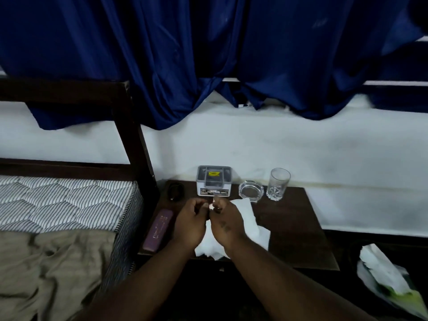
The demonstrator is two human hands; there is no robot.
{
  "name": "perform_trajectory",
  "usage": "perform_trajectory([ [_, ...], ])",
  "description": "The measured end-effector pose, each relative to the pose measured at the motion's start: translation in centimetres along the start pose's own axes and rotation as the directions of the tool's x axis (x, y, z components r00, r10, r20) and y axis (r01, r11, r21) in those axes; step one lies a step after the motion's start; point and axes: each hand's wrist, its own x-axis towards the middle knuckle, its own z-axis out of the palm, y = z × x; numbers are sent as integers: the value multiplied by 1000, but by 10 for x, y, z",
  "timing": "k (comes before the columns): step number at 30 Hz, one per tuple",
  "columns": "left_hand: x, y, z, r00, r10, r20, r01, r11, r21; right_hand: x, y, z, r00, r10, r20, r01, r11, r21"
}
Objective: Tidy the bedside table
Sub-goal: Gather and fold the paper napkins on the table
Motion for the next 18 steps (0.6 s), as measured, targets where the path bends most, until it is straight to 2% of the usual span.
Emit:
perform_trajectory([
  [4,-24,17,27,981,-167,97,180,973,-147,-20,19,-36,997,62,-36,-59,996,68],
  [6,-30,18,39,971,-208,118,226,959,-171,-24,29,-50,996,79,-41,-75,993,88],
  [11,-20,3,57,951,-293,99,304,945,-121,-7,59,-74,977,180,-113,-163,976,145],
  [18,19,-30,69,932,-353,-83,359,930,73,32,100,-76,949,285,-131,-267,953,144],
])
